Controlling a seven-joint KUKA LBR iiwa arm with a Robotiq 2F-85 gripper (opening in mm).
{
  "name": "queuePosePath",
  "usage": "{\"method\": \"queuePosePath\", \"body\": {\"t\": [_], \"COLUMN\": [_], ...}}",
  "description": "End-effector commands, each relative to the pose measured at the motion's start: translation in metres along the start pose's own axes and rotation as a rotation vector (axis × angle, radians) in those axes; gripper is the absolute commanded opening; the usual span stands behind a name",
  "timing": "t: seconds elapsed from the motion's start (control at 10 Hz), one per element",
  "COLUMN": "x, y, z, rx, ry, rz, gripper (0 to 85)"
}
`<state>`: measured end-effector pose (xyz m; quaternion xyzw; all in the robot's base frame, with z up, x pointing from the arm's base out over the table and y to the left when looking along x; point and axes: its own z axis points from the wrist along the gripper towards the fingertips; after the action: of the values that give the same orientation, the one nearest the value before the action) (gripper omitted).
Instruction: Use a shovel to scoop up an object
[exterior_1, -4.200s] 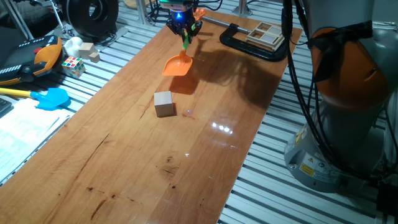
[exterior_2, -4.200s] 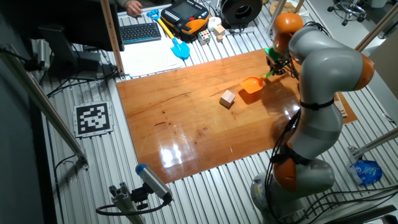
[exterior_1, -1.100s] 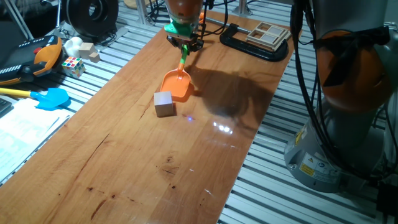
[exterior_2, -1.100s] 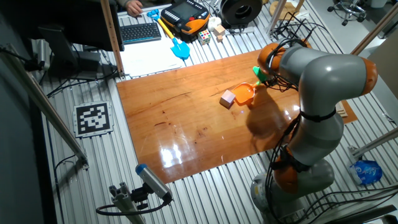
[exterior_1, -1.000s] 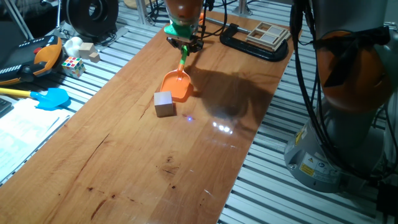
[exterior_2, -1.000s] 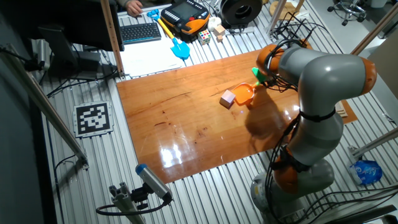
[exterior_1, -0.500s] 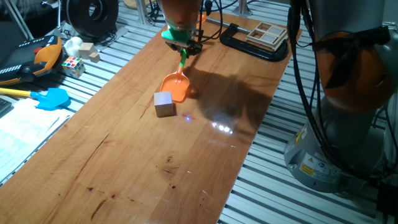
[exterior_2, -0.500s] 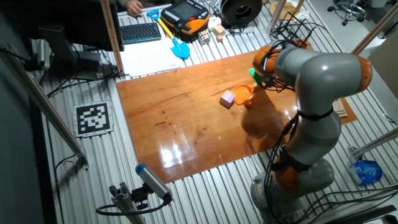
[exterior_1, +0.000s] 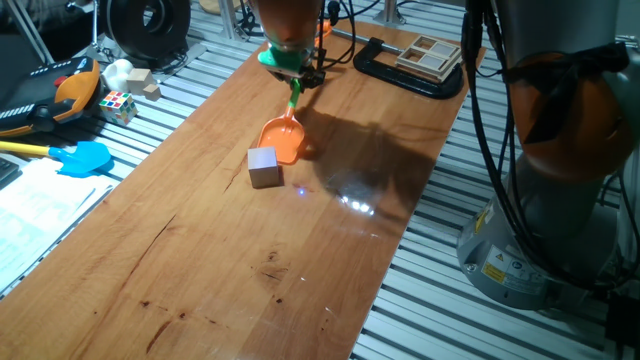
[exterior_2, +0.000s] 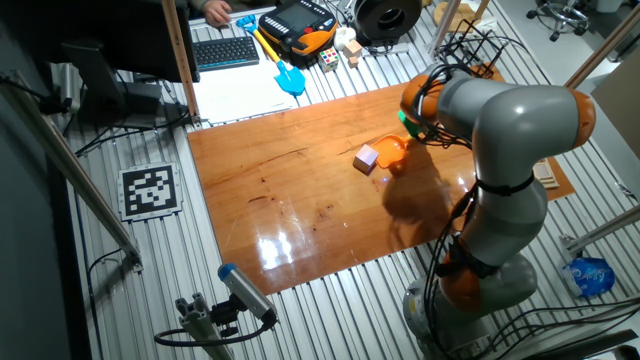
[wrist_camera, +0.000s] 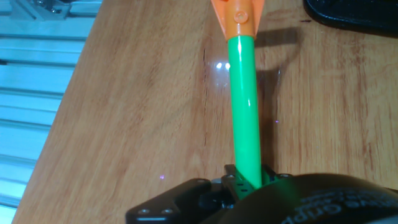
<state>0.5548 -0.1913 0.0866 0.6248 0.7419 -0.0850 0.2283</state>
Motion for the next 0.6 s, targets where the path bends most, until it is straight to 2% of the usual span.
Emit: {"method": "queuePosePath", "body": {"t": [0.0,0.3,0.5], "x": [-0.0003,-0.0008,0.0009], "y": [0.0000,0.0001,-0.0001], "z": [-0.0001,0.0000,0.0000], "rx": [-0.003,-0.014,-0.019], "ry": [-0.002,-0.024,-0.030], "rz": [-0.001,-0.009,-0.013], "gripper": [0.0,0.0,0.0]}}
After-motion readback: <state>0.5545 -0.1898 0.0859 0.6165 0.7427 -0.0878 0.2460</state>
